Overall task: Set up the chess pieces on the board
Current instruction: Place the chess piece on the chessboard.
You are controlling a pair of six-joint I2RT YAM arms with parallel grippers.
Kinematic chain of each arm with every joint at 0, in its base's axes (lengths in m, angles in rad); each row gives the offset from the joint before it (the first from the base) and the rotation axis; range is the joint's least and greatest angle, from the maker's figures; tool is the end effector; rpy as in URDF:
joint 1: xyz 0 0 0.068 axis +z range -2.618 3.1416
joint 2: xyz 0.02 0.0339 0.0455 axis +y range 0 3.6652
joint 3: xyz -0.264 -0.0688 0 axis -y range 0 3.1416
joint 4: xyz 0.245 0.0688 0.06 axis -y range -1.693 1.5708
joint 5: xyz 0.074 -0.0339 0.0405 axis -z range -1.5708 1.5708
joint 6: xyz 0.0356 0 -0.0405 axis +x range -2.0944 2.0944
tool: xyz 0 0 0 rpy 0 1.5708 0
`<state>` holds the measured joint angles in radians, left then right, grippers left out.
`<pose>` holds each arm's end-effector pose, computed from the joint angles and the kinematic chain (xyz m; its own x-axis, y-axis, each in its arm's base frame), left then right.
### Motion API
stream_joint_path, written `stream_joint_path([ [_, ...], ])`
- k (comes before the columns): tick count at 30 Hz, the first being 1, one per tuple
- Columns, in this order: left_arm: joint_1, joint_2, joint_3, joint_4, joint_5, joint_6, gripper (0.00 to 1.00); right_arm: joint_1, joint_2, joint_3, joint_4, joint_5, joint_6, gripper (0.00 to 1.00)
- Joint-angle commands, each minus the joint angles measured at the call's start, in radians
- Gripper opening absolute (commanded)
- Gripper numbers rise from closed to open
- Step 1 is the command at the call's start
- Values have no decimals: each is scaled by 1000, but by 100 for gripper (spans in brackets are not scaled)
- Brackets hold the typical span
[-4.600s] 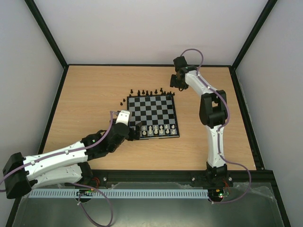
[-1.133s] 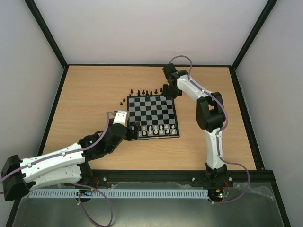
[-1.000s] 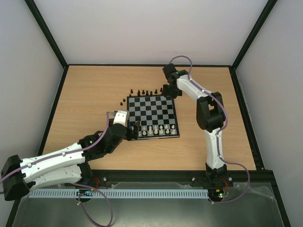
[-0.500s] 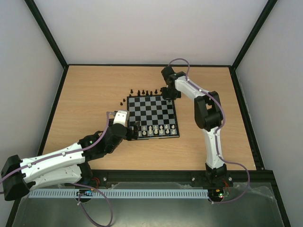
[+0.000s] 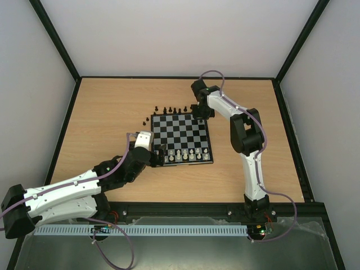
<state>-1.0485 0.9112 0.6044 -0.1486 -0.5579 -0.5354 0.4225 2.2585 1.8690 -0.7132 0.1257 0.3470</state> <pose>0.1178 -0.1670 0.2595 -0.4428 -0.0983 -0.8912 0.3164 0.9129 -0.2579 0.4454 0.1953 0.1824 -0.8862 -0.0285 -0.4623 -0.0572 0.9972 0.0482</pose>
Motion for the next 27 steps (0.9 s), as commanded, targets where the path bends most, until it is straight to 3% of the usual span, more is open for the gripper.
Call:
stream_joint_path([
  [1, 8, -12, -8, 1, -9, -5, 99, 10, 13, 17, -64, 1, -11, 6],
  [13, 7, -12, -8, 1, -10, -3, 99, 13, 9, 15, -69, 13, -9, 10],
  [27, 8, -12, -10, 1, -12, -4, 99, 15, -63, -15, -30, -11, -2, 29],
])
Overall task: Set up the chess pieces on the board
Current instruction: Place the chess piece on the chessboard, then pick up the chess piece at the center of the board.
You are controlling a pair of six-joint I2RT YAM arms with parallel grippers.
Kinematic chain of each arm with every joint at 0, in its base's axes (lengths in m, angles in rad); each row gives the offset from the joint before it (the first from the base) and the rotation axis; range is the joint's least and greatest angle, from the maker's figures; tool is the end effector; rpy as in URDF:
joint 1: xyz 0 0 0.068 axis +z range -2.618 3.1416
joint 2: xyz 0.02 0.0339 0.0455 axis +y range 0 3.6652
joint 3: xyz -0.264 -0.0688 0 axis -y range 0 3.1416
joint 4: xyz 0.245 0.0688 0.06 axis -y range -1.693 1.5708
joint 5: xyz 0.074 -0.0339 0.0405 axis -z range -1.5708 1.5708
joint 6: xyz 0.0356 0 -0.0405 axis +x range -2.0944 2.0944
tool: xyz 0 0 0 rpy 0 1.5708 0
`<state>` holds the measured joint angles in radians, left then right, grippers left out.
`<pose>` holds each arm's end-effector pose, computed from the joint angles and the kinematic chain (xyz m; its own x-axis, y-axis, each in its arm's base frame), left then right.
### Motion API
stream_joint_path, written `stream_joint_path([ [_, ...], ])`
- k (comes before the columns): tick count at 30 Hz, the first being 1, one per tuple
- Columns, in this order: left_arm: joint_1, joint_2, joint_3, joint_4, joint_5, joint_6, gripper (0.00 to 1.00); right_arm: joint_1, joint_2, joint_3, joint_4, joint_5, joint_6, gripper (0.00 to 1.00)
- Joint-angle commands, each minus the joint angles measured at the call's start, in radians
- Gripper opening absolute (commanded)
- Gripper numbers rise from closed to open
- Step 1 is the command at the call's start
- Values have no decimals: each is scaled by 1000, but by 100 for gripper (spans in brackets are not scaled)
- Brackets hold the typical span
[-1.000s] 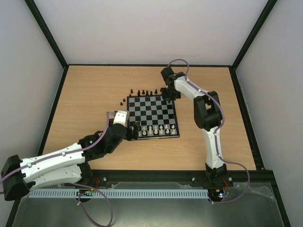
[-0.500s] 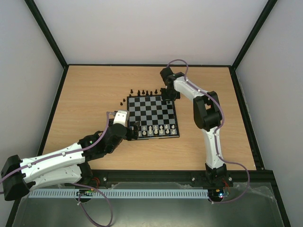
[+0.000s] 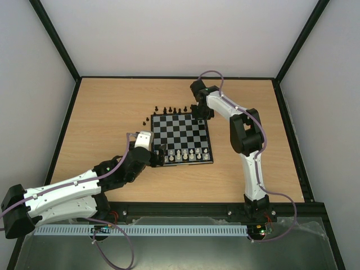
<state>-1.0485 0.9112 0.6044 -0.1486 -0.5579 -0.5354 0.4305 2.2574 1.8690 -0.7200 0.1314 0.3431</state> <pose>0.1178 -0.1670 0.2595 -0.4428 -0.0983 -0.8912 0.3164 0.9129 -0.2579 0.4432 0.1984 0.1826 -0.8872 -0.0404 -0.4595 -0.0660 0.9970 0.0396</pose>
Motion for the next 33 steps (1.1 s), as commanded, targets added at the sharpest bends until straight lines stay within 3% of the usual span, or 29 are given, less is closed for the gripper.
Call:
stream_joint_path([
  [1, 8, -13, -11, 1, -11, -5, 99, 7, -79, -20, -17, -28, 3, 31],
  [9, 8, -46, -27, 21, -9, -11, 99, 30, -328, -184, 109, -197, 51, 42],
  [13, 10, -69, -37, 29, -23, -12, 99, 62, -492, -303, 147, -211, 67, 59],
  [19, 25, -70, -60, 76, -2, -13, 99, 73, -701, -483, 179, -237, 83, 76],
  [23, 41, -32, -62, 105, 36, -9, 99, 73, -811, -563, 166, -210, 99, 98],
  [33, 54, 36, -63, 148, 127, -26, 99, 73, -1019, -723, 154, -155, 141, 99],
])
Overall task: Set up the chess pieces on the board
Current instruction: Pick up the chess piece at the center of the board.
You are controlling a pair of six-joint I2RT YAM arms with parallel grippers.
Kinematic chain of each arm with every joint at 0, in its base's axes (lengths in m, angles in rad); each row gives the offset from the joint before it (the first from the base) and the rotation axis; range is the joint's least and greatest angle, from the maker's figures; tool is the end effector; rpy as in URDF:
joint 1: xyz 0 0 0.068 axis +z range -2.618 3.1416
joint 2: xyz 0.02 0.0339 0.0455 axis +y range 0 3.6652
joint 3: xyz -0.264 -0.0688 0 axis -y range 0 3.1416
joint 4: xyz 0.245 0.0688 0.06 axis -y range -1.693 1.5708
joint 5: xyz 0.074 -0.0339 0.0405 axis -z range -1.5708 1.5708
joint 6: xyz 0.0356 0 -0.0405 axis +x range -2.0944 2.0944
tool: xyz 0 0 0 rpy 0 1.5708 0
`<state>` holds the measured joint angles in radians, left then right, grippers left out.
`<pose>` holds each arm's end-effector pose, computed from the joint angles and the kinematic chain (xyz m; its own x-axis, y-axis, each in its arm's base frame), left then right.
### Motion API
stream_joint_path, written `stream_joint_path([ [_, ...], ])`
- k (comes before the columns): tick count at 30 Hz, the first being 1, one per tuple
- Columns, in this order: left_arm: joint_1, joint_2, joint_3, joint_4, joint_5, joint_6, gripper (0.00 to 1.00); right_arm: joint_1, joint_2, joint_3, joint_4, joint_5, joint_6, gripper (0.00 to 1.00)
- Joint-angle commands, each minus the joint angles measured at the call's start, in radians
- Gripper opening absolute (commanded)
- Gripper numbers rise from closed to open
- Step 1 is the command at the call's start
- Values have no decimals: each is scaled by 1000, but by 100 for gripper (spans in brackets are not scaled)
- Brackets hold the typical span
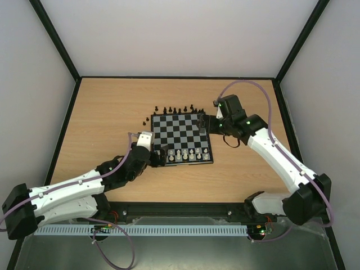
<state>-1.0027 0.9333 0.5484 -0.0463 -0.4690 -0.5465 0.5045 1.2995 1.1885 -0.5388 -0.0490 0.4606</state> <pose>0.1258 -0.1671 0.2451 -0.4681 -0.1283 -0.8743 0.3368 0.8888 -0.3107 0.2501 0.1401 0.3341 -0.7042 0.1183 -0.7001 -0.2276 0.8963 0.3804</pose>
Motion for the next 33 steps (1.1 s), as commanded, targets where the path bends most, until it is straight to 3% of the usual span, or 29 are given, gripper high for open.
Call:
stream_joint_path([
  [1, 9, 18, -7, 49, 42, -17, 99, -1, -74, -50, -31, 28, 24, 99],
  [21, 9, 114, 18, 109, 105, -36, 99, -1, -259, -125, -113, 47, -5, 99],
  [33, 9, 79, 5, 114, 93, -39, 99, -1, -287, -148, -98, 32, -13, 99],
])
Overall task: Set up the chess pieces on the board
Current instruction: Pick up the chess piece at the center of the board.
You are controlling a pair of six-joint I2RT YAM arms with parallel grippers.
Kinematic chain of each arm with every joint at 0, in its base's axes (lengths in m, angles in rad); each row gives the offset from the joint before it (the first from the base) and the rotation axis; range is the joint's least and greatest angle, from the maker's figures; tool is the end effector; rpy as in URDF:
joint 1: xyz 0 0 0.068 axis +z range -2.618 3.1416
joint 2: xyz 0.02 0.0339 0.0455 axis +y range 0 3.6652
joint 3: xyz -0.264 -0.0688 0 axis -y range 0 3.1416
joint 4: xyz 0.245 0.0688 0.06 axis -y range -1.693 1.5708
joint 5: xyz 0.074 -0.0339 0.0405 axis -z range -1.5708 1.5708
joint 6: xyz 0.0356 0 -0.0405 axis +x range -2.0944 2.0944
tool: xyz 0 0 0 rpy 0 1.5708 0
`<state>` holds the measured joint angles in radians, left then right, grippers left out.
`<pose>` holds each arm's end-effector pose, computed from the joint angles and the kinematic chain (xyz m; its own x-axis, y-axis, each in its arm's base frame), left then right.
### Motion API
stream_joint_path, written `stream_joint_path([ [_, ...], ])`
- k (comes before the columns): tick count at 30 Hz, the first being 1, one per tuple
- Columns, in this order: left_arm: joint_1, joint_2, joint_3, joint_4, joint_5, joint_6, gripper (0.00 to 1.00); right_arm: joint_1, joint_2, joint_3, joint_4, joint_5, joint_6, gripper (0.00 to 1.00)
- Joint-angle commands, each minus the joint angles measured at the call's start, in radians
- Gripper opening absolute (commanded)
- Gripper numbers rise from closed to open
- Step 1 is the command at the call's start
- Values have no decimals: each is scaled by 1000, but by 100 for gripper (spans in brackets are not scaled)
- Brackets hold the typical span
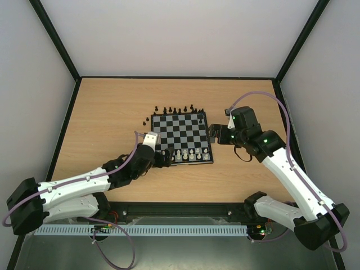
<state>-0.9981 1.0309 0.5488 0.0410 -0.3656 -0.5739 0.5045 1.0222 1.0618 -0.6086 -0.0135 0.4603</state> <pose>0.1333 -0.1832 0.2337 -0.5253 -0.1209 -0.8423 0.3864 0.8480 -0.3628 0.1898 0.1054 0.3494 -0.6417 0.1531 -0.7515 -0.2324 0.8950 0.3807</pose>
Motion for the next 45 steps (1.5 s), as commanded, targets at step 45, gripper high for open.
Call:
stream_joint_path([
  [45, 21, -166, -18, -101, -165, 3, 99, -161, 994, 991, -96, 84, -113, 100],
])
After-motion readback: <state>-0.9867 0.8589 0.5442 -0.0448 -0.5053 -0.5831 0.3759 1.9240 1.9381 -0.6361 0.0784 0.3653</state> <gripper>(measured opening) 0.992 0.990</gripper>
